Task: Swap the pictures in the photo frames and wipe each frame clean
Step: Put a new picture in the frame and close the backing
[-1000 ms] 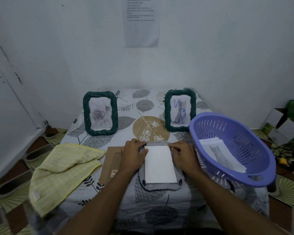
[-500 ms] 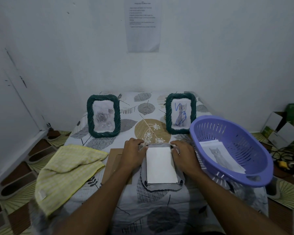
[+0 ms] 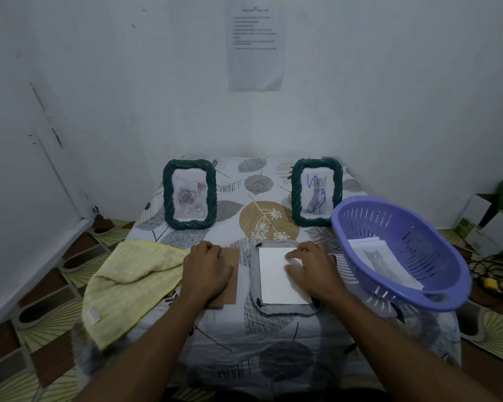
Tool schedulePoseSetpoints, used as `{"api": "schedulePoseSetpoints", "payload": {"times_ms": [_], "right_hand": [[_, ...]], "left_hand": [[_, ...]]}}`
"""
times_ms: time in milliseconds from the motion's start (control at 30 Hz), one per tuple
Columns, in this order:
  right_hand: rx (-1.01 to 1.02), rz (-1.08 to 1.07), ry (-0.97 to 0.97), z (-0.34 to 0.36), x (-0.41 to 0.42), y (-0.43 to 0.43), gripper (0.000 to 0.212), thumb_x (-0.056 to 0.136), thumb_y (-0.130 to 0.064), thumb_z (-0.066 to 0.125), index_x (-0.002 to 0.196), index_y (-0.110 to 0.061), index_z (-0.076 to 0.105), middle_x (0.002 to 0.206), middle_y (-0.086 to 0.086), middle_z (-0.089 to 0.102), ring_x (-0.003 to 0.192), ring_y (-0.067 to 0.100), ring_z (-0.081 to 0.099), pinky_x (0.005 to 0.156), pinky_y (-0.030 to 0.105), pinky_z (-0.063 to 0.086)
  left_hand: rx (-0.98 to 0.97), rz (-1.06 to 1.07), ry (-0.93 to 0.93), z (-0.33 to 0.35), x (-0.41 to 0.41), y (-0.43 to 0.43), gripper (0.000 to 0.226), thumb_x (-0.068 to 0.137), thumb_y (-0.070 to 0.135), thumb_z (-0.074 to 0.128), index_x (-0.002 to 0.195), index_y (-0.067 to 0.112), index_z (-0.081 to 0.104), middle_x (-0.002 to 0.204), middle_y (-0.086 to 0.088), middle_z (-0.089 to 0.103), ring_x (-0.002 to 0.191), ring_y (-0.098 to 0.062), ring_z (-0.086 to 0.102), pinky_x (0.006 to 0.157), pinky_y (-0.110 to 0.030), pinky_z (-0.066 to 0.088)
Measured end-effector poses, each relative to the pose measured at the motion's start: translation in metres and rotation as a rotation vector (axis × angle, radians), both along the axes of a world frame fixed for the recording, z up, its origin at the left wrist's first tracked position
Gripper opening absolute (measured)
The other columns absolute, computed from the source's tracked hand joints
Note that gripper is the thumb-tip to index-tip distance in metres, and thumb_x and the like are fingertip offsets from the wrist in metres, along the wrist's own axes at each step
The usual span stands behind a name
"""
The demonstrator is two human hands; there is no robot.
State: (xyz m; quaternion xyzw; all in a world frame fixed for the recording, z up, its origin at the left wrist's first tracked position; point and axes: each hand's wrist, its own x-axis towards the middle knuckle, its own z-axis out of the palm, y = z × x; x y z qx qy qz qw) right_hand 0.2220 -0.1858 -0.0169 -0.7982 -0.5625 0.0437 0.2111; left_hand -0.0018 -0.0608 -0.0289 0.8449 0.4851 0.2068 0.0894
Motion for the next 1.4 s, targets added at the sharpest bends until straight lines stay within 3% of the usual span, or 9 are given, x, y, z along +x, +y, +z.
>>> {"api": "schedulePoseSetpoints", "payload": {"times_ms": [133, 267, 567, 733, 933, 1033, 1133, 1267, 1400], "right_hand": [[0.051, -0.009, -0.015, -0.001, 0.000, 0.000, 0.035, 0.089, -0.045, 0.056, 0.120, -0.030, 0.063, 0.127, -0.005, 0.053, 0.123, 0.020, 0.041, 0.096, 0.042, 0.038], [0.051, -0.023, -0.002, 0.001, -0.007, 0.000, 0.034, 0.090, -0.044, 0.056, 0.122, -0.032, 0.060, 0.129, -0.007, 0.052, 0.125, 0.018, 0.039, 0.096, 0.041, 0.032], [0.153, 0.038, 0.014, 0.012, -0.019, 0.003, 0.032, 0.091, -0.041, 0.055, 0.120, -0.029, 0.062, 0.122, -0.004, 0.058, 0.117, 0.020, 0.047, 0.097, 0.041, 0.038], [0.275, 0.098, 0.494, 0.042, -0.047, 0.010, 0.024, 0.089, -0.026, 0.066, 0.112, -0.019, 0.070, 0.095, -0.003, 0.071, 0.080, 0.006, 0.065, 0.072, 0.021, 0.050], [0.296, -0.090, 0.914, 0.057, -0.035, 0.006, 0.021, 0.088, -0.009, 0.067, 0.109, -0.004, 0.067, 0.084, 0.011, 0.073, 0.069, 0.020, 0.069, 0.059, 0.027, 0.054], [0.255, -0.150, 0.903, 0.054, -0.015, -0.007, 0.027, 0.088, -0.003, 0.065, 0.115, -0.006, 0.063, 0.079, 0.012, 0.070, 0.067, 0.020, 0.066, 0.061, 0.030, 0.057], [0.223, -0.171, 0.841, 0.048, -0.002, -0.015, 0.036, 0.088, -0.002, 0.066, 0.123, -0.005, 0.060, 0.077, 0.012, 0.070, 0.071, 0.023, 0.068, 0.063, 0.031, 0.058], [0.202, -0.164, 0.680, 0.043, 0.001, -0.015, 0.038, 0.088, -0.003, 0.066, 0.125, -0.006, 0.060, 0.072, 0.004, 0.068, 0.064, 0.016, 0.066, 0.059, 0.028, 0.056], [0.168, -0.145, 0.478, 0.037, 0.002, -0.018, 0.033, 0.090, -0.008, 0.064, 0.123, -0.009, 0.062, 0.069, -0.005, 0.063, 0.061, 0.012, 0.062, 0.046, 0.010, 0.043]], "left_hand": [[0.073, 0.096, 0.035, -0.007, -0.003, -0.003, 0.058, 0.077, 0.054, 0.057, 0.114, 0.010, 0.058, 0.121, -0.009, 0.052, 0.114, -0.028, 0.047, 0.096, -0.042, 0.037], [0.047, 0.126, 0.006, -0.010, -0.004, -0.007, 0.051, 0.078, 0.049, 0.062, 0.099, 0.003, 0.059, 0.105, -0.014, 0.053, 0.099, -0.030, 0.052, 0.090, -0.040, 0.040], [-0.118, 0.161, -0.440, 0.026, -0.010, -0.012, 0.037, 0.067, 0.036, 0.071, 0.069, 0.012, 0.044, 0.078, -0.005, 0.049, 0.074, -0.022, 0.047, 0.063, -0.031, 0.034], [-0.083, 0.091, -0.519, 0.053, 0.003, -0.014, 0.038, 0.065, 0.048, 0.068, 0.074, 0.016, 0.049, 0.078, 0.000, 0.054, 0.077, -0.020, 0.051, 0.068, -0.034, 0.044], [-0.259, -0.022, -0.607, 0.065, 0.044, -0.033, 0.034, 0.079, 0.043, 0.069, 0.098, 0.015, 0.066, 0.102, 0.001, 0.066, 0.091, -0.014, 0.061, 0.083, -0.032, 0.051], [-0.292, -0.087, -0.611, 0.062, 0.050, -0.036, 0.020, 0.086, 0.020, 0.064, 0.105, 0.014, 0.067, 0.112, -0.004, 0.068, 0.089, -0.016, 0.065, 0.086, -0.035, 0.053], [-0.335, -0.114, -0.571, 0.057, 0.054, -0.041, 0.030, 0.081, 0.004, 0.067, 0.108, 0.015, 0.067, 0.116, -0.003, 0.067, 0.075, -0.010, 0.066, 0.083, -0.035, 0.056], [-0.340, -0.132, -0.561, 0.048, 0.059, -0.042, 0.032, 0.079, 0.000, 0.069, 0.109, 0.010, 0.066, 0.119, -0.006, 0.066, 0.076, -0.010, 0.067, 0.078, -0.031, 0.057], [-0.339, -0.116, -0.542, 0.044, 0.062, -0.044, 0.034, 0.080, 0.000, 0.070, 0.112, 0.011, 0.065, 0.119, -0.004, 0.065, 0.068, 0.000, 0.060, 0.071, -0.019, 0.050]]}}
